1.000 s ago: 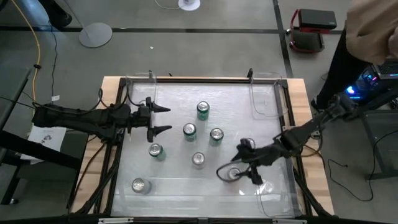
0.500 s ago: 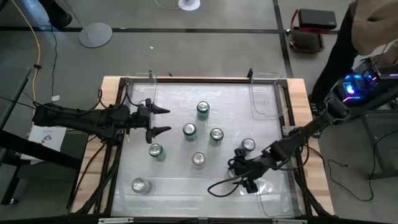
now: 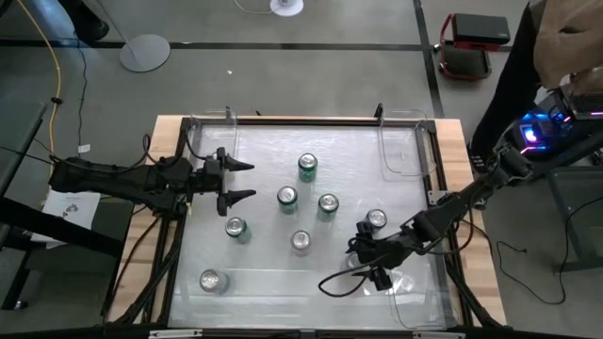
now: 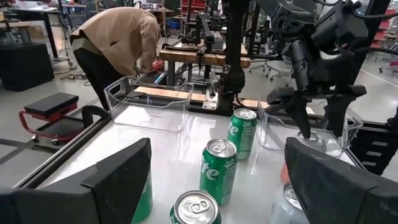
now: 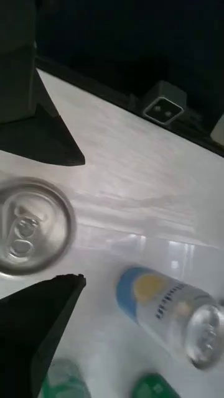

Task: Sort soda cans
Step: Put the orange/white soda can into the left transparent bin

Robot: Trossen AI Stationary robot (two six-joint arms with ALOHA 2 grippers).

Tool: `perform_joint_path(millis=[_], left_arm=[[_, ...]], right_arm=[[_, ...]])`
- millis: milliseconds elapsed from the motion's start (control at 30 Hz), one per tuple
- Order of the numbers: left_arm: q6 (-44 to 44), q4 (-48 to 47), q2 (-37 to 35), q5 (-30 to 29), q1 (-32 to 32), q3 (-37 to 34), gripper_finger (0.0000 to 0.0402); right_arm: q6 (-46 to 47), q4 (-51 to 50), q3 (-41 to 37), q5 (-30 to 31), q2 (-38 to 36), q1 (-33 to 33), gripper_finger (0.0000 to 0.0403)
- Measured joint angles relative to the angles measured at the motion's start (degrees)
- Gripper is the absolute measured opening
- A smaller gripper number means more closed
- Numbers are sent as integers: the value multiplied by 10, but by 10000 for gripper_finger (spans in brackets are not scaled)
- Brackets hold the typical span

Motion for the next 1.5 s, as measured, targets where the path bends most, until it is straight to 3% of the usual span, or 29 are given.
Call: perform_joint_path(millis=[167, 433, 1200, 1500], left_arm=[[0, 0, 0, -1, 0, 0, 344], [0, -12, 0, -2, 0, 0, 344], [-1, -12, 0, -7, 0, 0, 344], [-12, -13, 0, -7, 0, 0, 344]], right_arm=[[23, -9, 0, -26, 18, -7, 289], [-23, -2, 2, 29, 48, -8, 289], [-18, -51, 34, 0, 39, -6, 289], [25, -43, -12, 9, 36, -7, 289]])
